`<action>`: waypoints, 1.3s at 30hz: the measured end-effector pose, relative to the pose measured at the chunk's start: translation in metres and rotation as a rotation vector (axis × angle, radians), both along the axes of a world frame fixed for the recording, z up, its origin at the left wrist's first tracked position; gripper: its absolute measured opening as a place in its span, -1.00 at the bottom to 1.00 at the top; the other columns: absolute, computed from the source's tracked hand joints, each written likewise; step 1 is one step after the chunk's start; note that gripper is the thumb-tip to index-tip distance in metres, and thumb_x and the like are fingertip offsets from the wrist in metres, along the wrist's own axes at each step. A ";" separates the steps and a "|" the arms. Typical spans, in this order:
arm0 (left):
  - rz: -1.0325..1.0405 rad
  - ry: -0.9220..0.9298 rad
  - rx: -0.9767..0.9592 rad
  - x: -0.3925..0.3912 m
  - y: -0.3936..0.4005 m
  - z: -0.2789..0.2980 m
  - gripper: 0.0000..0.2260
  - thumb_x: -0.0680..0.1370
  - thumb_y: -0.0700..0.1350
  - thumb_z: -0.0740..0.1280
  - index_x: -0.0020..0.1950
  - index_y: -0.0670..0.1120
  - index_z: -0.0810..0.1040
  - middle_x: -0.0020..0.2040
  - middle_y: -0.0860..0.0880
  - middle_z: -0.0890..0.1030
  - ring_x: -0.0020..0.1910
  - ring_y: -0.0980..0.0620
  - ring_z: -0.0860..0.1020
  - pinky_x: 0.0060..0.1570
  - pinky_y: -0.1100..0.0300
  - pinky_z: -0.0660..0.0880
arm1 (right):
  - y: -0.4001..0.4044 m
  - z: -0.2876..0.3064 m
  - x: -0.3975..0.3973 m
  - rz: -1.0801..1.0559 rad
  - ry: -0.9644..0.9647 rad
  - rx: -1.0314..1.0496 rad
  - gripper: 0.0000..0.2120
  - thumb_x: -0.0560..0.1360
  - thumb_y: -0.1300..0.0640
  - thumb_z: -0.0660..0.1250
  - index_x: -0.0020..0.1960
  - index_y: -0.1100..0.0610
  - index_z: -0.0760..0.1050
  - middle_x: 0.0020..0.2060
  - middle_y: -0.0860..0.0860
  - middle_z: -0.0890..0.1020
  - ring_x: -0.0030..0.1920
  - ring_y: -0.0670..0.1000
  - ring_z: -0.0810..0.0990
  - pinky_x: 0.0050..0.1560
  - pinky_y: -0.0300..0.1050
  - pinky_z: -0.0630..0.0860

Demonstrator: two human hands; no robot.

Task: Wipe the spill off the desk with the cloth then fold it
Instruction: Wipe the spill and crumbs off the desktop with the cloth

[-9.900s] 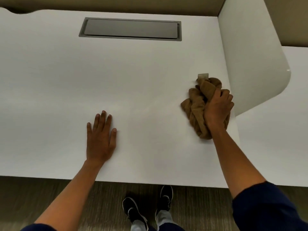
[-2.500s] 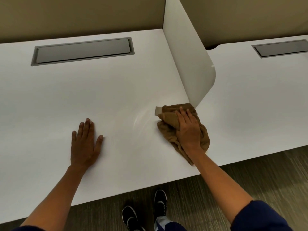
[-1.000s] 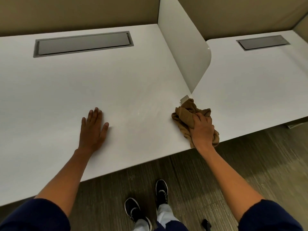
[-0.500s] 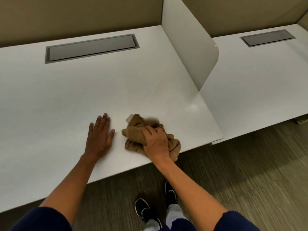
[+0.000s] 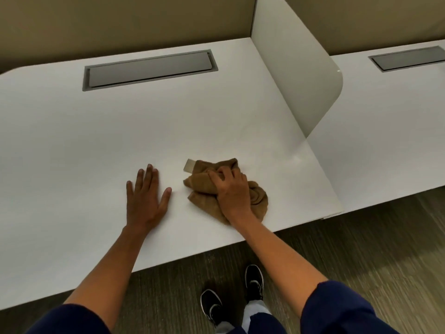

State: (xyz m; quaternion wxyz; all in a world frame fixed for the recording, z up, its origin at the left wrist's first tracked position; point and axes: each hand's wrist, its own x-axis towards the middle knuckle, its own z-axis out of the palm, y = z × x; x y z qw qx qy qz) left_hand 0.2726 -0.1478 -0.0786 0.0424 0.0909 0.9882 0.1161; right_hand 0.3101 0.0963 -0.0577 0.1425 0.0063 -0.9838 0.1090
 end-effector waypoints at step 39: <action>0.039 0.042 -0.010 -0.012 0.004 -0.006 -0.35 0.61 0.28 -0.05 0.63 -0.02 0.04 0.64 0.06 -0.04 0.62 0.03 -0.09 0.55 -0.17 -0.08 | 0.136 0.017 -0.157 -0.181 -0.157 -0.234 -0.71 0.64 -0.01 0.16 0.19 0.11 0.55 0.10 0.09 0.60 0.14 0.18 0.47 0.13 0.06 0.44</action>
